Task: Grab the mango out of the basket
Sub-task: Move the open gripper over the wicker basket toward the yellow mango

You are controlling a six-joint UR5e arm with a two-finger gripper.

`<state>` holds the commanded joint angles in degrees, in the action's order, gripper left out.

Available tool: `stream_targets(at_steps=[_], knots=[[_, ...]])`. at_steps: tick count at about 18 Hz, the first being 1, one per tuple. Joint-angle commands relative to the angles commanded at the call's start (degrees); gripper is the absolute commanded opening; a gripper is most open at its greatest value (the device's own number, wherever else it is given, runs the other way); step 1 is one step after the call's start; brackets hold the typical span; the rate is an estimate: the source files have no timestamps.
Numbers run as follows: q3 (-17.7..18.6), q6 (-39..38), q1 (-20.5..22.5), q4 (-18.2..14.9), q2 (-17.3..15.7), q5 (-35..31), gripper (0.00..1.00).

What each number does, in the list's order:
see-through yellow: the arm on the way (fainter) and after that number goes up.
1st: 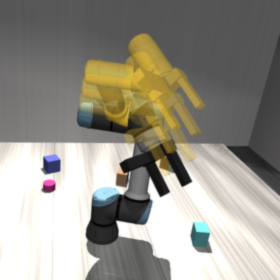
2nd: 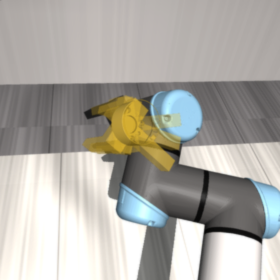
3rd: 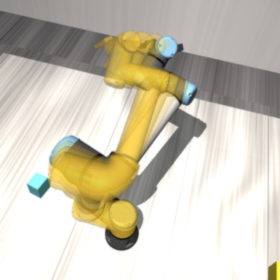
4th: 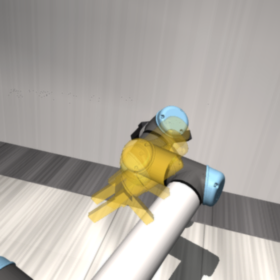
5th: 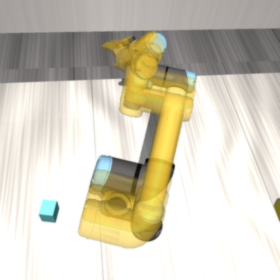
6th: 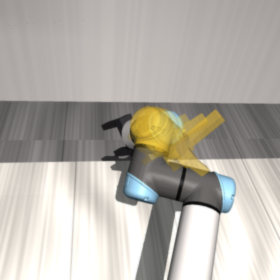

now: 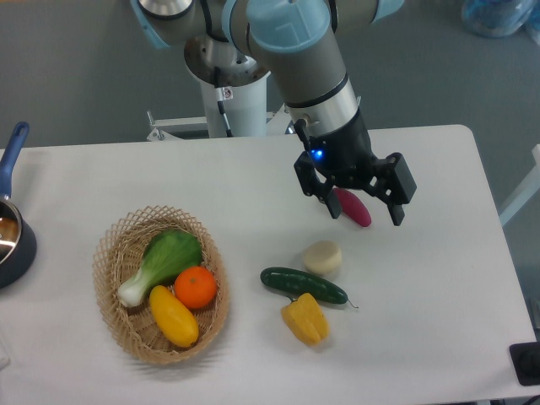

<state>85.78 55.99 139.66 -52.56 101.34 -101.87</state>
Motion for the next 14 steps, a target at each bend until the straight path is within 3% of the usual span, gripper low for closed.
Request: stream_targets(at_steps=[8,11,14], knots=[[0.7,-0.4,-1.2,-0.2,-0.1,3.4,1.0],[3.8,-3.1,-2.9,0.2,-1.4,3.7,1.0],[7.7,-12.3,-5.1,0.3,-2.5,3.8,1.0]])
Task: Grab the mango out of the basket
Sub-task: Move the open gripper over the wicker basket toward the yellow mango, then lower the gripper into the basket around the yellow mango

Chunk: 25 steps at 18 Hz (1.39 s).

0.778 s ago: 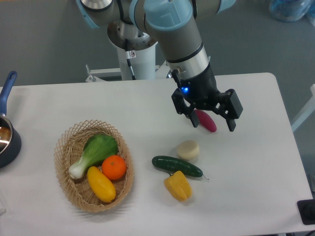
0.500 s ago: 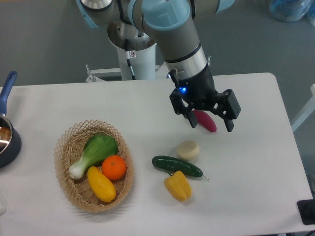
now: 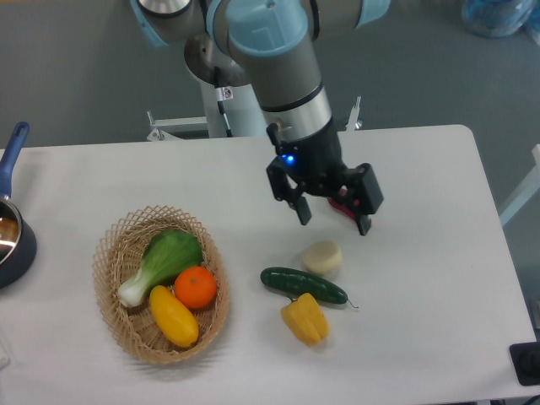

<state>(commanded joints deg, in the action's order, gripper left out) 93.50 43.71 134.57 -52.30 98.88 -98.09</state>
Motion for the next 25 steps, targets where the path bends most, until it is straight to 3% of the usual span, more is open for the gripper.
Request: stream_targets(at_steps=[4,8,11,15,21,25], knots=[[2.6,-5.9,-4.0,-0.1,0.3,0.6,1.0],[5.7,-22.5,-6.2,0.0,1.1,5.3,1.0],[4.3,-27.5,-8.1,0.1,3.9,7.9,1.0],[1.0,-41.5,-10.3,0.1,9.1,10.0,1.0],[-4.2,-48.5,-13.6,2.4,17.1,10.0,1.0],[-4.5,-48.4,-13.9,3.2,19.3,10.1,1.0]])
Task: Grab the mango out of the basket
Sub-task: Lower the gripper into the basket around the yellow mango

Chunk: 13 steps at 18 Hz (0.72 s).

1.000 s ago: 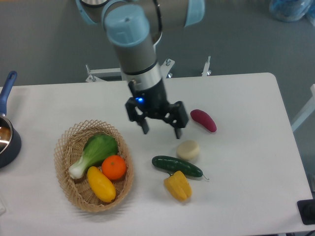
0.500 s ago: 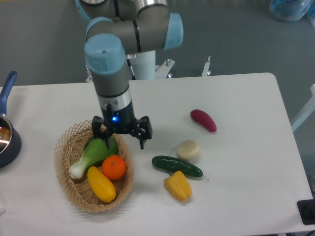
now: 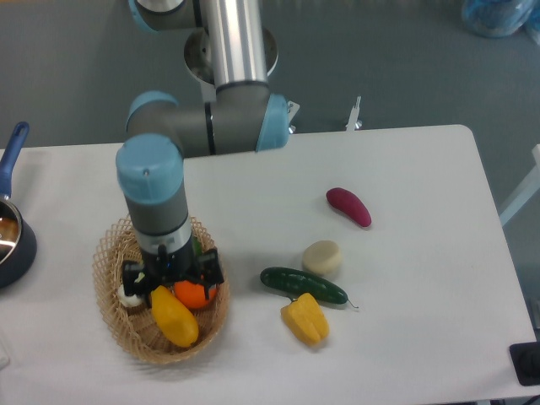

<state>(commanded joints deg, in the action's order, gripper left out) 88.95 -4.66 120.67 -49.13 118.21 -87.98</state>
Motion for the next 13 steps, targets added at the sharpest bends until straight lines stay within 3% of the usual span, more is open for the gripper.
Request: stream_targets(at_steps=[9,13], knots=[[0.2,-1.4,-0.8,1.1,2.9,-1.1,1.0],[0.7,-1.8,-1.1,1.1,2.4,-1.0,1.0]])
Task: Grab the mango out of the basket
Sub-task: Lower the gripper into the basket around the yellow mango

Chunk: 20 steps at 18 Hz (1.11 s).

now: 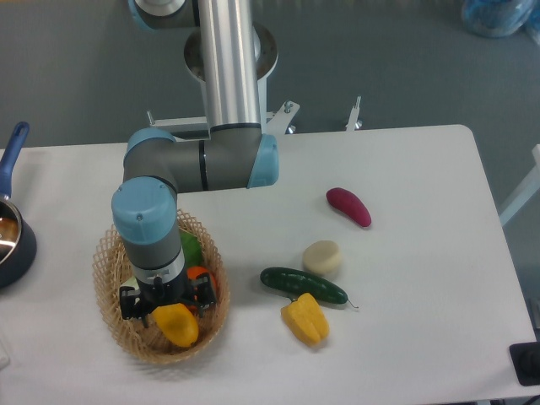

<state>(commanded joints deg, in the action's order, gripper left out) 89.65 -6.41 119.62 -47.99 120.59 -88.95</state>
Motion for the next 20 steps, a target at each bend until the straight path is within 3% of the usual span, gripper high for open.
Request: stream_targets(at_steps=[10,15,16,18,20], knots=[[0.4,-1.3,-0.4,0.0,3.2,-1.2,1.0],[0.2,-1.4,-0.4,0.4,3.3,-1.2,1.0],[0.2,-1.4,-0.4,0.4,3.3,-1.2,0.97],[-0.2,-1.5,-0.4,0.4,3.3,-1.2,0.7],[-0.2,-1.5,-0.4,0.4,3.3,-1.5,0.6]])
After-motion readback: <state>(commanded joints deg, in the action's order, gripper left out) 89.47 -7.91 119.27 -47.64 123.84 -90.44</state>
